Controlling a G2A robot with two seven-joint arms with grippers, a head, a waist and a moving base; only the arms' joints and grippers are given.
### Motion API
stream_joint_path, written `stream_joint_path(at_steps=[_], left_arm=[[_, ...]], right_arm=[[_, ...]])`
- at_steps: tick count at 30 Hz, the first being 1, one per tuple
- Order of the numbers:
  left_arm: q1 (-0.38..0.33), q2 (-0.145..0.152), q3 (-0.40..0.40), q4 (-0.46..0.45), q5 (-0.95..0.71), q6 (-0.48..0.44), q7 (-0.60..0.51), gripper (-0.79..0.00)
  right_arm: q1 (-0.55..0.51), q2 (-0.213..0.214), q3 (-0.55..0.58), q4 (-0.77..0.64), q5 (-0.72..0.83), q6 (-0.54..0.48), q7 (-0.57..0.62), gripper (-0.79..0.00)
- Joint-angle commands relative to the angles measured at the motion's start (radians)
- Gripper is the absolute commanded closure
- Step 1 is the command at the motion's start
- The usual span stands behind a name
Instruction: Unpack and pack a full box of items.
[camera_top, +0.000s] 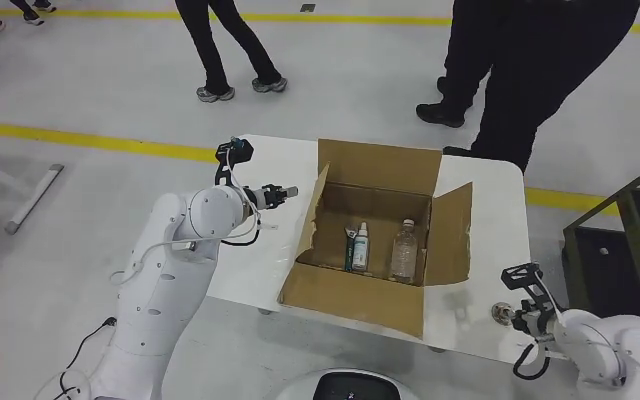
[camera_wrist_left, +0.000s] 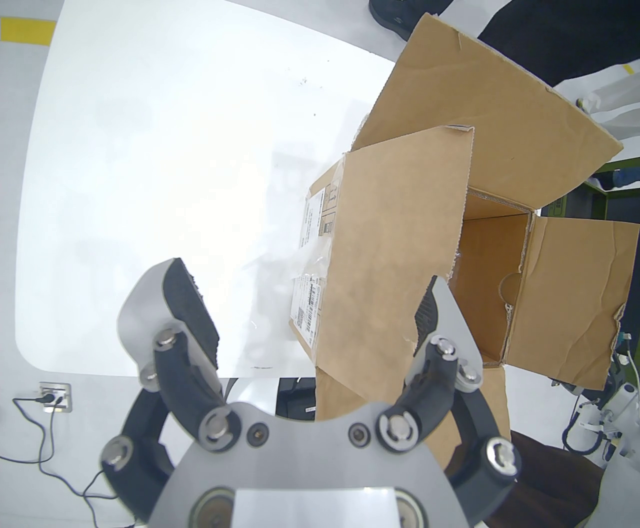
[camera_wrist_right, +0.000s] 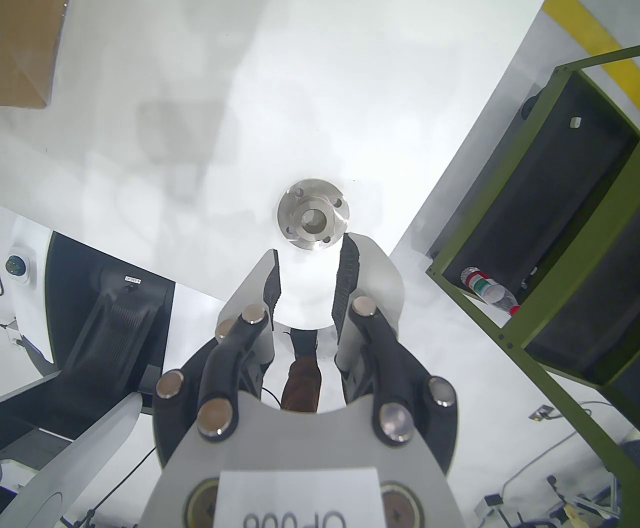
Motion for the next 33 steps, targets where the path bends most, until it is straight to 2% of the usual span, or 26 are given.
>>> stream_joint_path(at_steps=[1,3,14,28,29,31,32,33], left_arm=[[0.000,0.000,0.000,0.000,0.000,0.000,0.000,-0.785],[0.000,0.000,0.000,0.000,0.000,0.000,0.000,-0.785],[0.000,0.000,0.000,0.000,0.000,0.000,0.000,-0.785],[0.000,0.000,0.000,0.000,0.000,0.000,0.000,-0.785],[0.000,0.000,0.000,0.000,0.000,0.000,0.000,-0.785],[0.000,0.000,0.000,0.000,0.000,0.000,0.000,-0.785],[0.000,0.000,0.000,0.000,0.000,0.000,0.000,-0.785],[0.000,0.000,0.000,0.000,0.000,0.000,0.000,-0.785]], right_arm=[[0.010,0.002,-0.010,0.018,-0.010,0.001,-0.002,-0.289],[0.023,0.005,-0.022,0.039,-0.023,0.001,0.000,-0.262],[0.098,0.016,-0.081,0.179,-0.049,0.002,-0.023,-0.265],[0.126,0.028,-0.122,0.232,-0.032,0.008,-0.022,-0.246],[0.127,0.029,-0.124,0.233,-0.032,0.009,-0.023,-0.237],[0.128,0.030,-0.126,0.234,-0.035,0.015,-0.022,-0.185],[0.128,0.031,-0.128,0.234,-0.035,0.017,-0.022,-0.132],[0.128,0.032,-0.129,0.234,-0.034,0.020,-0.023,-0.120]])
